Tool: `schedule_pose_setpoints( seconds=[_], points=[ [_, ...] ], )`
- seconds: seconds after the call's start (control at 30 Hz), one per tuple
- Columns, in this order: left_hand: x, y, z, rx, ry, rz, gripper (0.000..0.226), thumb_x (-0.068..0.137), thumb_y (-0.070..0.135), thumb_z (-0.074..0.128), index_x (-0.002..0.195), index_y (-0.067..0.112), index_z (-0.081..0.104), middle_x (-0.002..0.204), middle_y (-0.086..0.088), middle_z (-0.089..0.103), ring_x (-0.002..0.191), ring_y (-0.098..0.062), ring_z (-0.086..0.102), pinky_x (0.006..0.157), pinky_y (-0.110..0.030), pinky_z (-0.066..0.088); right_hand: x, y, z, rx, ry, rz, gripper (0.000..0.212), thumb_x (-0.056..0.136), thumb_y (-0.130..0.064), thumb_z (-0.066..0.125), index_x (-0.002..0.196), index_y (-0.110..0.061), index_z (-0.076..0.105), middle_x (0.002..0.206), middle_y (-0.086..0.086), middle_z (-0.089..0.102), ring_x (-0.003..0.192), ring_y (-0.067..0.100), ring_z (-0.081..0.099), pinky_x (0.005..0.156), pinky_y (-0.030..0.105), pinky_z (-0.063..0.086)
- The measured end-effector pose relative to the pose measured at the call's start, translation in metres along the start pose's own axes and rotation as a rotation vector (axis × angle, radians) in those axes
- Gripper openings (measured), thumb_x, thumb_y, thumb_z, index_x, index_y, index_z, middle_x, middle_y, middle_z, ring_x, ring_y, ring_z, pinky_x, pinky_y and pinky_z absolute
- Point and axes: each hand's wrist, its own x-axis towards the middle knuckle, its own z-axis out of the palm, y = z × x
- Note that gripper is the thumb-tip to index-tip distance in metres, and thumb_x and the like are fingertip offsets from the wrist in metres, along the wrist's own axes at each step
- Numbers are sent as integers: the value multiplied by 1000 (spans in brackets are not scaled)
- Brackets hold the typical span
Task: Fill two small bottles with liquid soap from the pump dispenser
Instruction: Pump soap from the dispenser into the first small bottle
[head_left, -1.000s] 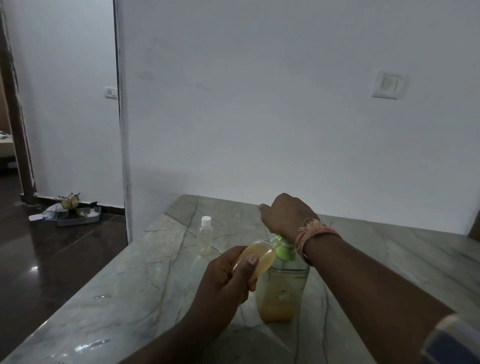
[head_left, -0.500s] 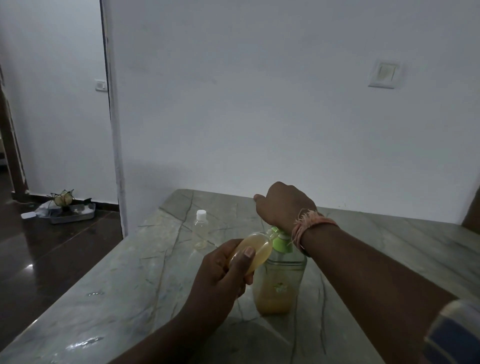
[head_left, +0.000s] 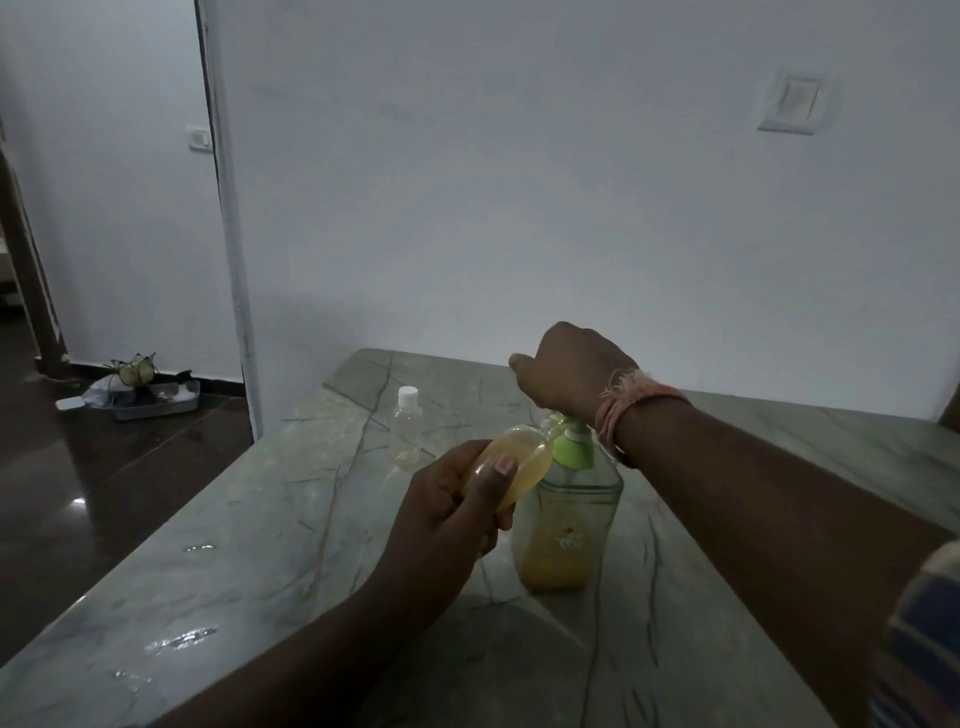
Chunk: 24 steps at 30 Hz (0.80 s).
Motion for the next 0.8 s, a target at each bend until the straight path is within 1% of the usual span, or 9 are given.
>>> schedule_pose_setpoints(
  seconds=[0.17, 0.27, 0.4, 0.47, 0.53, 0.57, 0.67, 0.8],
  points=[
    [3, -4, 0, 6, -21, 5, 27, 100, 39, 52, 112, 19, 66, 66, -2, 61, 53, -10, 54, 49, -22, 45, 5, 6, 9, 64, 21, 35, 38, 89, -42, 50, 65, -15, 56, 73, 4, 65, 68, 25, 61, 61, 29, 42],
    [2, -5, -1, 8, -18, 7, 31, 97, 46, 53, 112, 22, 66, 66, -3, 61, 53, -10, 54, 49, -22, 45, 3, 6, 11, 68, 23, 38, 37, 89, -41, 50, 64, -15, 54, 72, 4, 63, 69, 25, 60, 62, 29, 41],
    [0, -3, 0, -10, -16, 1, 35, 94, 46, 53, 112, 19, 66, 66, -5, 61, 52, -11, 53, 49, -23, 44, 1, 6, 6, 85, -22, 32, 36, 90, -42, 50, 66, -15, 55, 76, 4, 64, 72, 25, 61, 63, 29, 42],
    [0, -3, 0, -14, -11, -12, 33, 95, 42, 52, 112, 18, 66, 65, -5, 61, 51, -12, 52, 48, -25, 43, 1, 4, 2, 55, -36, 17, 35, 91, -41, 51, 66, -16, 53, 72, 1, 61, 70, 22, 59, 61, 28, 40],
    [0, -4, -1, -22, -6, -11, 31, 95, 42, 52, 111, 19, 67, 65, -4, 60, 51, -12, 52, 48, -25, 44, 0, 3, 2, 48, 1, 24, 37, 93, -41, 50, 66, -17, 48, 68, -2, 52, 68, 22, 53, 61, 29, 37],
    [1, -4, -1, -20, -7, -6, 31, 95, 44, 53, 110, 20, 67, 64, -4, 60, 51, -12, 52, 48, -25, 44, 0, 4, 3, 67, 23, 32, 37, 94, -42, 50, 65, -17, 48, 68, -1, 52, 69, 23, 54, 62, 29, 38],
    [2, -5, -2, 1, -16, 9, 41, 90, 52, 53, 110, 19, 68, 65, -4, 60, 51, -9, 53, 49, -22, 44, -1, 6, 9, 142, 10, 71, 36, 90, -41, 50, 64, -15, 52, 70, 3, 60, 71, 26, 61, 62, 29, 42],
    [0, -3, -1, -4, 6, -11, 47, 86, 57, 53, 111, 20, 67, 64, -3, 61, 50, -9, 53, 49, -22, 44, -3, 6, 8, 122, -34, 80, 32, 89, -38, 51, 66, -17, 51, 70, 1, 56, 72, 26, 59, 62, 29, 42]
  ],
)
